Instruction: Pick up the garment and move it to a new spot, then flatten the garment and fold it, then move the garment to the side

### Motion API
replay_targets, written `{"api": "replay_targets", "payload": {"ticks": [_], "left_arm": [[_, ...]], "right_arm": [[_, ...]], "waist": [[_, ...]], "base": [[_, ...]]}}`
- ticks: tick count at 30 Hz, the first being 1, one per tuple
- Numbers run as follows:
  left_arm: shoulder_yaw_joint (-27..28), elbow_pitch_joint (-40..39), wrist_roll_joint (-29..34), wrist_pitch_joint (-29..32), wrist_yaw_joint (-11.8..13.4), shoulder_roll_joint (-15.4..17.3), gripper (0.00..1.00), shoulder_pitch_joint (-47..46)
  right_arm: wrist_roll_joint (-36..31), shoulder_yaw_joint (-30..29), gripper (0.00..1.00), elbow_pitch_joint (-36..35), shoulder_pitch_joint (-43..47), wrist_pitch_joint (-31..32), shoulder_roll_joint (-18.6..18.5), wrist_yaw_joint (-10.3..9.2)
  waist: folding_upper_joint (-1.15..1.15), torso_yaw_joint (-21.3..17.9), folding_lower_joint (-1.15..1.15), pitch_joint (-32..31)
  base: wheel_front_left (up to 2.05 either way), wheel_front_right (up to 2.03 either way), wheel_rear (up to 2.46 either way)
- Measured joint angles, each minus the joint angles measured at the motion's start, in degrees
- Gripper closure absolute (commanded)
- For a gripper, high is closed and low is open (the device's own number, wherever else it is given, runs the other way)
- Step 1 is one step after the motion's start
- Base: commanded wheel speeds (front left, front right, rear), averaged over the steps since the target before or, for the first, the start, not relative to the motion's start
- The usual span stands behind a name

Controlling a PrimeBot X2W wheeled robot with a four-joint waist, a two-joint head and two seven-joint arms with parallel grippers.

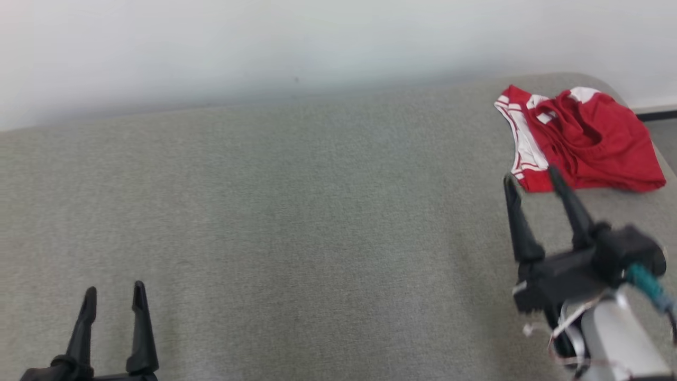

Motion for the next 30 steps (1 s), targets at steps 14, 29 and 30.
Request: {"api": "replay_targets", "payload": {"ticks": [14, 29, 30], "left_arm": [[-1.5, 4.8, 0.3, 0.0, -0.4, -0.2, 0.00, 1.8], [-2.7, 5.9, -0.5, 0.4, -0.6, 0.8, 0.00, 1.9], [-2.7, 5.8, -0.5, 0.4, -0.6, 0.9, 0.00, 1.9]], "right_arm": [[-6.5, -6.1, 0.00, -11.6, 18.1, 4.1, 6.8, 0.00], [-4.8, -7.9, 0.00, -11.6, 22.3, 6.3, 9.4, 0.00], [-4.7, -8.0, 0.00, -11.4, 22.3, 6.2, 9.4, 0.00]], "waist": [[0.00, 2.7, 0.00, -6.2], [0.00, 4.2, 0.01, -7.5], [0.00, 4.2, 0.01, -7.5]], "base": [[0.00, 0.00, 0.00], [0.00, 0.00, 0.00], [0.00, 0.00, 0.00]]}}
